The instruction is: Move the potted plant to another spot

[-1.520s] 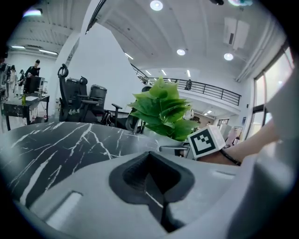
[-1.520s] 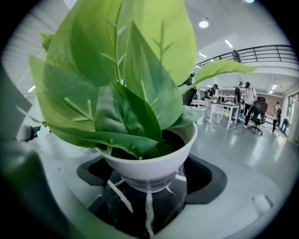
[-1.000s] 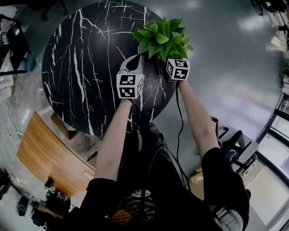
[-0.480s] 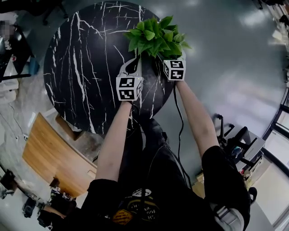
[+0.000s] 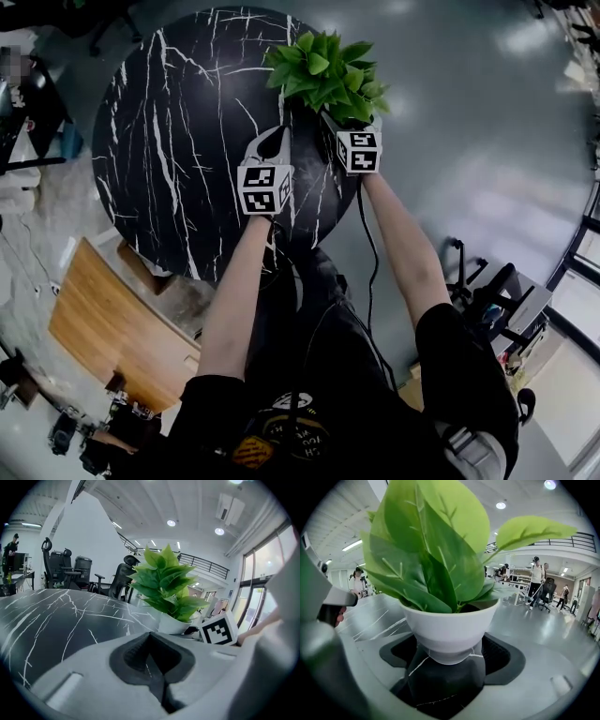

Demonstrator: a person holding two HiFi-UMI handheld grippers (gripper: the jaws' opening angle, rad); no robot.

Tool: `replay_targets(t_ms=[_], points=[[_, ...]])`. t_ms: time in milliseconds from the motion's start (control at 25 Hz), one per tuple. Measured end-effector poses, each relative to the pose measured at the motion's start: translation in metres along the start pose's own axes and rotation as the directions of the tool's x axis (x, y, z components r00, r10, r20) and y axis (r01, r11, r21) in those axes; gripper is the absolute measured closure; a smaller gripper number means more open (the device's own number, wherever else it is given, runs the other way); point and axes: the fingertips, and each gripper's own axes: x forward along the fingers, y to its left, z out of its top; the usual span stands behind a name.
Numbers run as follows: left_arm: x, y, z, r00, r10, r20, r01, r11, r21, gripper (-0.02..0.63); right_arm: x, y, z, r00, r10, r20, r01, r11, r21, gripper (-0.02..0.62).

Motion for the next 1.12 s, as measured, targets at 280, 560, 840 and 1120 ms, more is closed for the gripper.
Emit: replay_targets(t_ms=[280, 560, 840, 1120], points=[[-0.007, -0.004, 0.003, 1.000, -0.004, -0.009, 0.005, 1.000, 0.002, 0.601, -0.015, -0.001, -0.014, 1.000, -0.001, -0.020, 0.002, 0.999, 0.038, 0.158], [-0.069, -0.041, 0.009, 1.000, -0.026, -0.005, 0.026, 0.999, 0.045, 0.601, -0.129, 0.041, -0.030, 0.999, 0.031, -0.019, -0.025, 0.970, 0.243, 0.564], [-0.169, -0.109, 0.017, 0.993, -0.115, 0.020, 0.113, 0.991, 0.073, 0.601, -0.266, 0.123, 0.016, 0.993, 0.083, 0.079, -0.099, 0.969, 0.225, 0.592], [-0.218, -0.146, 0.045, 0.987, -0.143, 0.073, 0.138, 0.988, 0.068, 0.601, -0.331, 0.149, 0.058, 0.987, 0.054, 0.152, -0.089, 0.967, 0.239, 0.593]])
